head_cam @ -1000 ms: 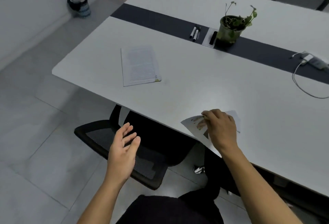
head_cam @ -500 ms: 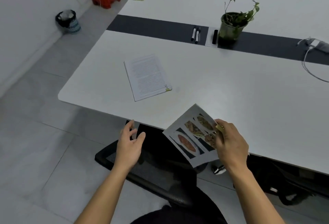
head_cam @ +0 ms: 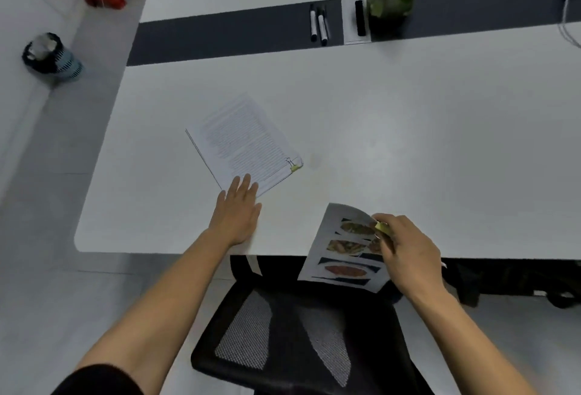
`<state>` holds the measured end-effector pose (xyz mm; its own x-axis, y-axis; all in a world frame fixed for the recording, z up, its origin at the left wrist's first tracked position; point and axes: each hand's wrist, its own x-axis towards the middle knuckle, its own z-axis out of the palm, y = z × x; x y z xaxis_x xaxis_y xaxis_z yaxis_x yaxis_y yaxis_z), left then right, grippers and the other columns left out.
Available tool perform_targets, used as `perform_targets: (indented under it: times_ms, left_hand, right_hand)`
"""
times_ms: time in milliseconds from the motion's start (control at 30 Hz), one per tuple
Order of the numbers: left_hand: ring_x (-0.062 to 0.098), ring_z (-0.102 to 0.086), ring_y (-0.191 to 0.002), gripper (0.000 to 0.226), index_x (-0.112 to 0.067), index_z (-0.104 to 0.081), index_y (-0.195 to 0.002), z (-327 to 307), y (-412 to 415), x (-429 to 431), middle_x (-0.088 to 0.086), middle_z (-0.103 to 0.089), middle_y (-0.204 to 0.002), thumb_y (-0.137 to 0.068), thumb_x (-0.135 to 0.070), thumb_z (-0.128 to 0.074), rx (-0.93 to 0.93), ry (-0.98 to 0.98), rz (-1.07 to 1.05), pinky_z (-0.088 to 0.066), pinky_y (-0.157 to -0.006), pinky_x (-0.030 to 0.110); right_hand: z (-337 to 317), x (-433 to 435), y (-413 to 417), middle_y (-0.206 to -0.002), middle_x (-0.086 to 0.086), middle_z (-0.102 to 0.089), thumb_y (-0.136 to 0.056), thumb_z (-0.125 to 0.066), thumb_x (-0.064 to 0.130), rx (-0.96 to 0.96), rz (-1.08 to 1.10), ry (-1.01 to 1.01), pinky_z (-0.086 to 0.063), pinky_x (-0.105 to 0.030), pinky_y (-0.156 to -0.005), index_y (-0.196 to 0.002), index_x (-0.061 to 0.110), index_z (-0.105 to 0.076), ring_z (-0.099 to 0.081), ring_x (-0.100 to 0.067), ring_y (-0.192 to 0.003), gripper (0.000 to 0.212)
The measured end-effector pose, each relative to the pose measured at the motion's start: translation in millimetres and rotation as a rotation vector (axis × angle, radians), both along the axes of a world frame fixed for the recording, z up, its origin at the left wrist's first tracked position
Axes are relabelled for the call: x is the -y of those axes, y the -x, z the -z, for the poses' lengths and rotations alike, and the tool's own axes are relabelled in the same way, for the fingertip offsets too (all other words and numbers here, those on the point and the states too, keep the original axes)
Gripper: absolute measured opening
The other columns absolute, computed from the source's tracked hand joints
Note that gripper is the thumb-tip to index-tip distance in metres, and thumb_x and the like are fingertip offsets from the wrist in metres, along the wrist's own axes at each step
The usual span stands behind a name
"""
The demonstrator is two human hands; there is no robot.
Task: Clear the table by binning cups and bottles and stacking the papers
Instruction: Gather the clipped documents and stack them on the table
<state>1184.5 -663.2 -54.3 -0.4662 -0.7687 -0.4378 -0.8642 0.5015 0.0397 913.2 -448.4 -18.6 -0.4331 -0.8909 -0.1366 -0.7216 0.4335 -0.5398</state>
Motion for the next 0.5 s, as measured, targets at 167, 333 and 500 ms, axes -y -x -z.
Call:
perform_targets:
  times_ms: [167, 333, 500]
  left_hand:
    - [0.028, 0.014, -0.151, 0.062, -0.027, 0.006, -0.157, 41.4, -7.1, 83.1, 0.005, 0.016, -0.164, -0.103, -0.05, -0.011, 0.074, 0.005, 0.263, 0.001, -0.121, 0.051]
    - [0.033, -0.005, -0.148, 0.069, -0.04, -0.003, -0.156, 53.9, -5.9, 82.2, 0.007, 0.005, -0.165, -0.094, -0.07, -0.008, -0.04, -0.029, -0.002, -0.014, -0.114, 0.05]
    - [0.038, -0.021, -0.139, 0.077, -0.033, 0.003, -0.157, 47.0, -24.6, 34.3, 0.02, -0.01, -0.159, -0.092, -0.073, -0.007, -0.02, -0.098, -0.238, -0.022, -0.112, 0.05]
  right_hand:
    - [12.2, 15.6, -25.4, -0.103, 0.008, -0.067, -0.091, -0.064, 0.021, -0.033, 0.084, -0.068, -0.044, -0.03, -0.064, -0.12, 0.029, -0.063, -0.066, -0.021, -0.091, 0.03]
    - [40.3, 62.0, -62.7, -0.103, 0.011, -0.07, -0.097, -0.058, 0.036, -0.001, 0.138, -0.146, -0.04, -0.028, -0.065, -0.122, 0.03, -0.057, -0.067, -0.018, -0.092, 0.025]
    - [65.3, 108.2, -72.8, -0.11, 0.003, -0.068, -0.099, -0.053, 0.035, -0.056, 0.099, -0.294, -0.038, -0.032, -0.066, -0.118, 0.029, -0.058, -0.064, -0.023, -0.097, 0.021]
